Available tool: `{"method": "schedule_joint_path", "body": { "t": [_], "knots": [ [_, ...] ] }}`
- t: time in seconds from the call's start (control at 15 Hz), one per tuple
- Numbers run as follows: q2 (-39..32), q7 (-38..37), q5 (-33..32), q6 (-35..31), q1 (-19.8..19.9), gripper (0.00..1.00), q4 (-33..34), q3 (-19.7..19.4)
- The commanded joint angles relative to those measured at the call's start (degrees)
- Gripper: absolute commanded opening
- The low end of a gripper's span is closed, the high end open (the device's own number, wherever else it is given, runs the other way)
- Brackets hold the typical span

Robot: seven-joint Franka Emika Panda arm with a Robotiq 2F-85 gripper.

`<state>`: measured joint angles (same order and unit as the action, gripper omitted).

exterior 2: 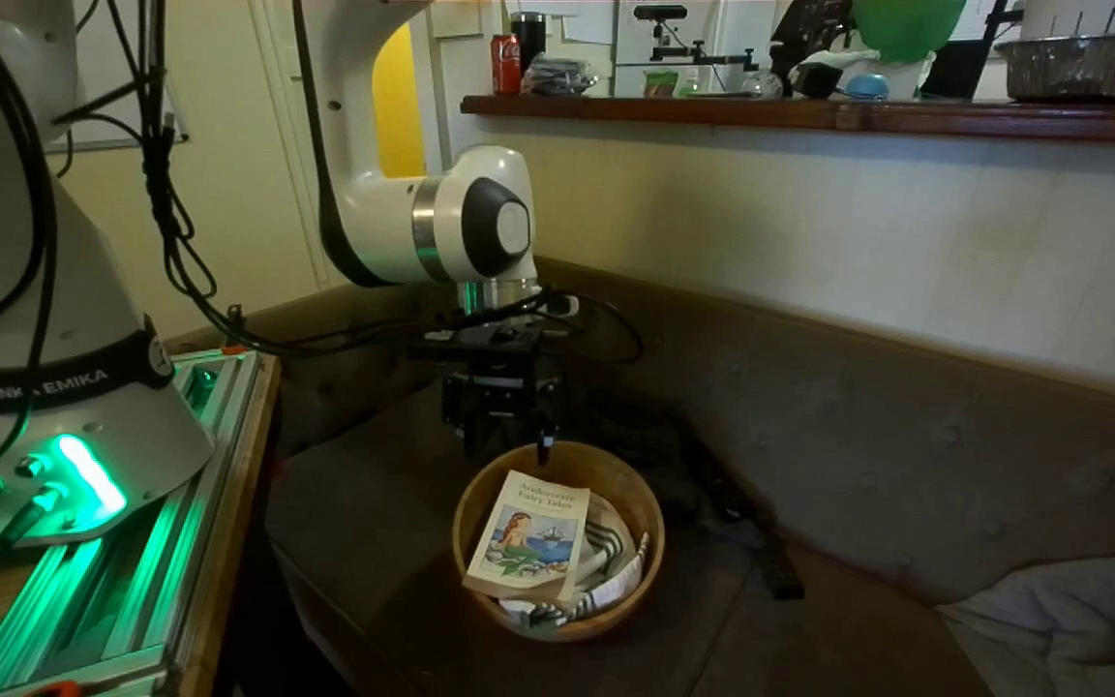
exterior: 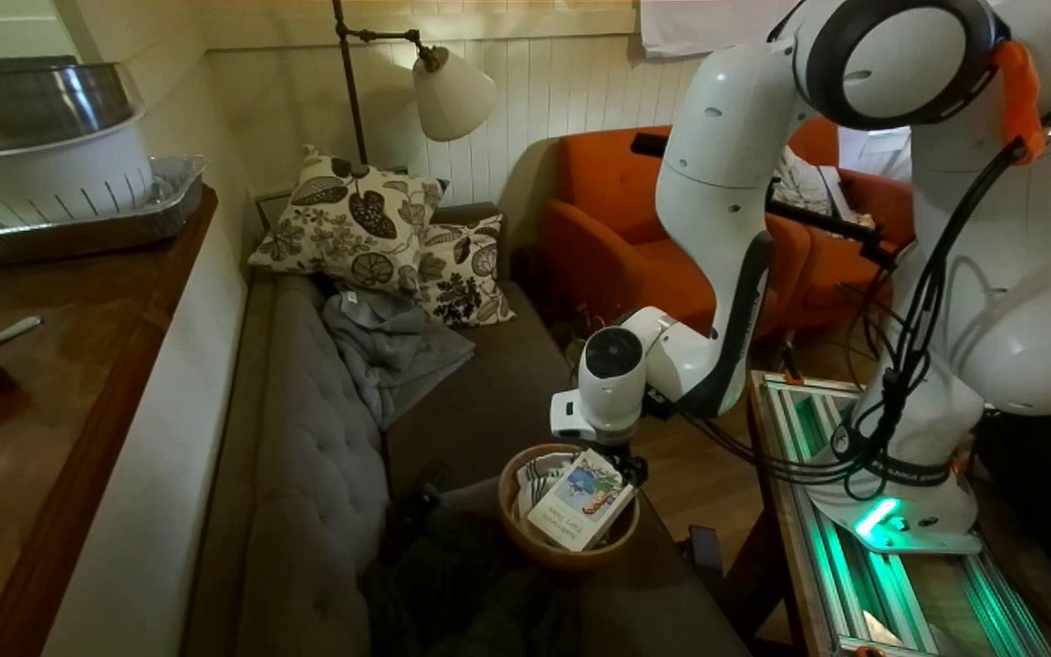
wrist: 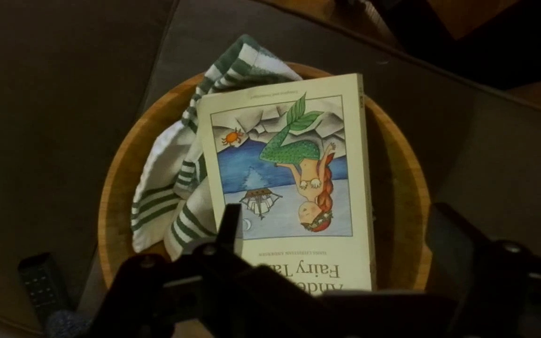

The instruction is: Put the white book on the back of the sofa

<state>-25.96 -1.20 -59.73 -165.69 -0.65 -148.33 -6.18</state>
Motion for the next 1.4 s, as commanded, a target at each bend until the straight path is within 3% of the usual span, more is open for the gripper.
{"method": "schedule_joint_path", "body": {
  "t": [0.0, 0.13, 0.4, 0.8, 1.33],
  "knots": [
    [-0.4, 0.0, 0.0, 0.0, 0.0, 1.0, 0.2, 0.0],
    [0.0, 0.0, 0.0, 0.0, -0.1, 1.0, 0.1, 0.0],
    [-3.0, -7.8, -6.8, -0.9, -5.6, 1.0, 2.2, -3.3],
    [-11.3, -25.2, -16.5, -1.9, -13.5, 1.0, 7.7, -7.2],
    [-22.7, -36.8, -20.1, -6.4, -16.1, 1.0, 14.6, -9.2]
  ]
}}
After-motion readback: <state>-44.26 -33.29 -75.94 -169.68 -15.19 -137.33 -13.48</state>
